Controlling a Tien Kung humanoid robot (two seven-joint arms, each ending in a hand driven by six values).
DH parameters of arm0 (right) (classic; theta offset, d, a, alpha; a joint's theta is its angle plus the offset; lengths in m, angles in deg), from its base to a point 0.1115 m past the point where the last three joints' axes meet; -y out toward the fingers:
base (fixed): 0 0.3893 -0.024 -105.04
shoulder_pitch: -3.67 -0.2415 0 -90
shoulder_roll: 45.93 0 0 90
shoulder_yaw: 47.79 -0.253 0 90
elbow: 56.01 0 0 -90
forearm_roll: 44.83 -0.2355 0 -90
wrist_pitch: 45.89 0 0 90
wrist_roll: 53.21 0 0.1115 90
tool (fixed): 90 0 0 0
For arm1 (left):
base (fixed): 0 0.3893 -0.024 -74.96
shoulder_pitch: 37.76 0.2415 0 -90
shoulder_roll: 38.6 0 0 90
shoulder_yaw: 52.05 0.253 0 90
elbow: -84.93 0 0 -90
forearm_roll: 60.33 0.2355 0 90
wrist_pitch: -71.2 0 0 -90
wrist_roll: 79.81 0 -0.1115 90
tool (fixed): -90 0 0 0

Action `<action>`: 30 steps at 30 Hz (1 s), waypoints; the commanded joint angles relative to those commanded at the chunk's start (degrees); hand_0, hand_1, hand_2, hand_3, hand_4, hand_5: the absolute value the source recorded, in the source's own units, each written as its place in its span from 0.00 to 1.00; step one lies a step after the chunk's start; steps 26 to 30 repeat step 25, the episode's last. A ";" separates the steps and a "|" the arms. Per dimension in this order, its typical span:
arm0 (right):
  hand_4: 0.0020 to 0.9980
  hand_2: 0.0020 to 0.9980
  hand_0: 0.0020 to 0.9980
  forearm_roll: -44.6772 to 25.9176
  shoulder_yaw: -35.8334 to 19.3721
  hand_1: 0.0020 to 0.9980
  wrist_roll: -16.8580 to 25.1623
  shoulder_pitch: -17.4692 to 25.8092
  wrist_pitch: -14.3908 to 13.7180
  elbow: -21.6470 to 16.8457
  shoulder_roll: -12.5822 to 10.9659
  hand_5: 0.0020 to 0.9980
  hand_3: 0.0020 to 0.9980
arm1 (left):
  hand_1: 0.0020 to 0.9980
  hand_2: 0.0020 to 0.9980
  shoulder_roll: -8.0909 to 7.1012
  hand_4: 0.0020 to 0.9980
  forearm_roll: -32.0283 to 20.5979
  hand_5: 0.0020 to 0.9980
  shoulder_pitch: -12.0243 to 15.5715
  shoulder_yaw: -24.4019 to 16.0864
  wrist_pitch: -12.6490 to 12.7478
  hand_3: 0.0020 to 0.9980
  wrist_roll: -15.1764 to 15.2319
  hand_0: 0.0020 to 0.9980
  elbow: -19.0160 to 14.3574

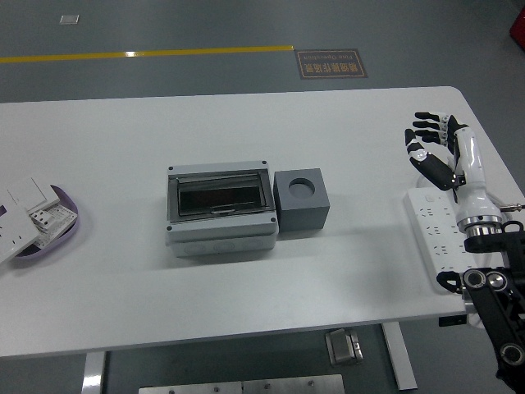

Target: Pick up the cylinder from the cube,place it in the box,flap close box

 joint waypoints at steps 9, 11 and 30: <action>0.64 0.66 0.66 0.20 -0.48 0.63 -0.06 -0.13 -0.01 0.02 -0.35 0.30 0.68 | 0.59 0.57 -0.06 0.66 -0.07 0.29 -0.05 0.12 -0.03 0.60 -0.02 0.60 0.00; 0.64 0.66 0.66 0.81 -0.38 0.63 -0.34 -0.14 0.00 0.08 -0.44 0.30 0.68 | 0.59 0.56 0.02 0.67 -0.03 0.28 -0.06 0.19 -0.06 0.60 -0.03 0.60 0.00; 0.63 0.66 0.66 0.50 -0.18 0.63 -0.20 0.04 -0.06 0.52 -0.78 0.30 0.68 | 0.59 0.57 0.04 0.66 1.09 0.28 -0.05 1.82 -0.54 0.60 -0.85 0.60 0.00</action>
